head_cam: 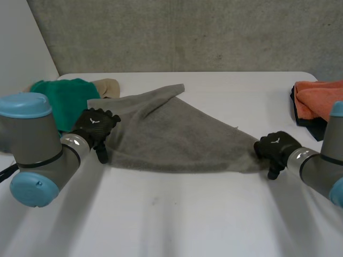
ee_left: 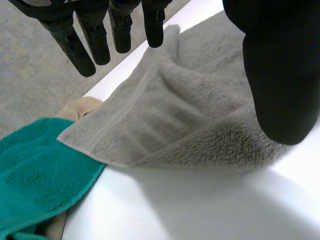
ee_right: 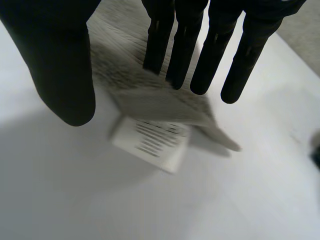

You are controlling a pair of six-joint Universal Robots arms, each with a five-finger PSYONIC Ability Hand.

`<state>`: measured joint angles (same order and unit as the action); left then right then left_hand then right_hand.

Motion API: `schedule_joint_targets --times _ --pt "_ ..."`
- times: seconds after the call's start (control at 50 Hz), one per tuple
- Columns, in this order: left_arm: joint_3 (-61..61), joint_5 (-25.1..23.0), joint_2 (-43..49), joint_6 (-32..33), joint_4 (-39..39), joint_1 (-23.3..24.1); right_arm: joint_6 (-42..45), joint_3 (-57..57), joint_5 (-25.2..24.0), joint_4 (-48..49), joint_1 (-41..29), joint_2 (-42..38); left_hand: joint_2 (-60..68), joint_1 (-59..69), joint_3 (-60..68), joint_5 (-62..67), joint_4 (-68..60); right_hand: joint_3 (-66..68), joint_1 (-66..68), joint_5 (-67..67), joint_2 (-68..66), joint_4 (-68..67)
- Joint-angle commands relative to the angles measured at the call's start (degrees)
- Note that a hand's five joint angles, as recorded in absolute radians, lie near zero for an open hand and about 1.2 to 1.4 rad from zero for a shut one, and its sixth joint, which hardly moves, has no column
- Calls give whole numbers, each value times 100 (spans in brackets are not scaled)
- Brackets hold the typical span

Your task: Fold the laundry.

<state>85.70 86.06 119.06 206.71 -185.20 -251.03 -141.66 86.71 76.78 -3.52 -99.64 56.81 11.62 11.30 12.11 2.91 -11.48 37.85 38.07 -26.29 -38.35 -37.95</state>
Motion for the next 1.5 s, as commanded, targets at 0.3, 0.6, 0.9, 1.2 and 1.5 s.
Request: schedule_joint_targets --times 0.3,0.6,0.9,1.2,1.5 --pt "8 -353 -594 -316 168 -165 -2612 197 891 667 -2454 780 -162 -130 -211 -291 148 -1305 -1327 1148 1355 1315" --pt "16 -380 -603 -360 168 -315 -2472 -981 1858 1020 -3053 -758 -162 -130 -211 -291 148 309 287 -466 -259 -299" --pt "8 -424 -586 -351 168 -306 -2454 -1042 1840 1530 -2859 -996 -162 -130 -211 -291 148 4215 4193 -4371 -4165 -4205" --pt "-80 -529 -331 -290 107 -578 -2454 -1253 1120 941 -2850 1085 -162 -130 -211 -291 148 4215 4193 -4371 -4165 -4205" --pt "-458 -1364 706 -52 -157 -526 -2797 -2571 1190 361 -3254 1825 -162 -130 -211 -291 148 4215 4193 -4371 -4165 -4205"
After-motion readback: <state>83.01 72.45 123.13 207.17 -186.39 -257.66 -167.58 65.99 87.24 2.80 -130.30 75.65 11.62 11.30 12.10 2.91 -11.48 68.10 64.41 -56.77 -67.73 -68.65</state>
